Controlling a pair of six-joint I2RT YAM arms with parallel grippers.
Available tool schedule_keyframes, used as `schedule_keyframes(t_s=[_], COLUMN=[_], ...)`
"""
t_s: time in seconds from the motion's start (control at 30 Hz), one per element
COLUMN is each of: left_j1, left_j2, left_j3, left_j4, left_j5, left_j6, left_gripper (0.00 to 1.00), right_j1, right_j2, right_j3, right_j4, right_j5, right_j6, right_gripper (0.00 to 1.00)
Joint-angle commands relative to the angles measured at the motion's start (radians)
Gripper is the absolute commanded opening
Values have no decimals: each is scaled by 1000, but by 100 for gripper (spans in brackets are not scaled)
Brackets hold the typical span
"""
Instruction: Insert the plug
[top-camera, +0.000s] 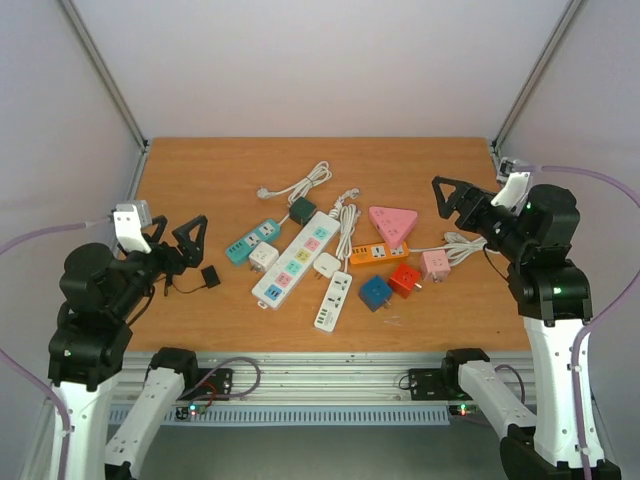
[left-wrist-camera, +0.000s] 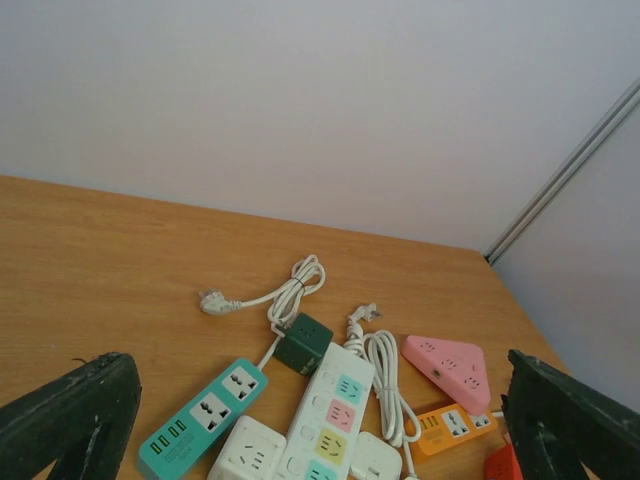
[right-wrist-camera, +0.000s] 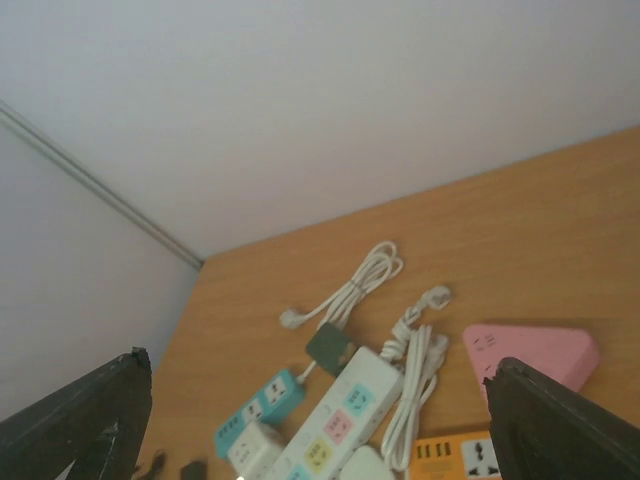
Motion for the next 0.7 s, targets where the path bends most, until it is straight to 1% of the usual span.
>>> schedule_keyframes(t_s=[0.0, 0.1, 0.17, 0.23, 0.3, 0.4, 0.5, 0.57, 0.67], left_j1=[24, 30, 33, 34, 35, 36, 37, 37, 38], left_j2=[-30, -51, -77, -111, -140, -154, -128, -86, 16], left_j3=[-31, -50, -71, -114, -164, -216, -240, -258, -285], left_j4=[11, 15, 24, 55, 99, 122, 93, 86, 119], left_j5=[47, 9, 10, 34, 83, 152, 170, 170, 209], left_j6=[7, -34, -48, -55, -52, -66, -105, -134, -191], left_gripper=[99, 99, 99, 99, 99, 99, 99, 99, 99], right_j1=[-21, -26, -28, -30, 2, 76, 213, 311, 404], right_j2=[5, 12, 23, 40, 57, 98, 187, 284, 423], right_j3=[-31, -67, -99, -139, -186, -234, -231, -221, -195], right_j4=[-10, -3, 21, 57, 97, 129, 130, 150, 177], right_j5=[-104, -144, -181, -253, -282, -229, -133, -73, 14], right_j6=[65, 83, 105, 131, 152, 161, 146, 130, 115], right_gripper=[92, 92, 93, 93, 92, 90, 86, 85, 84])
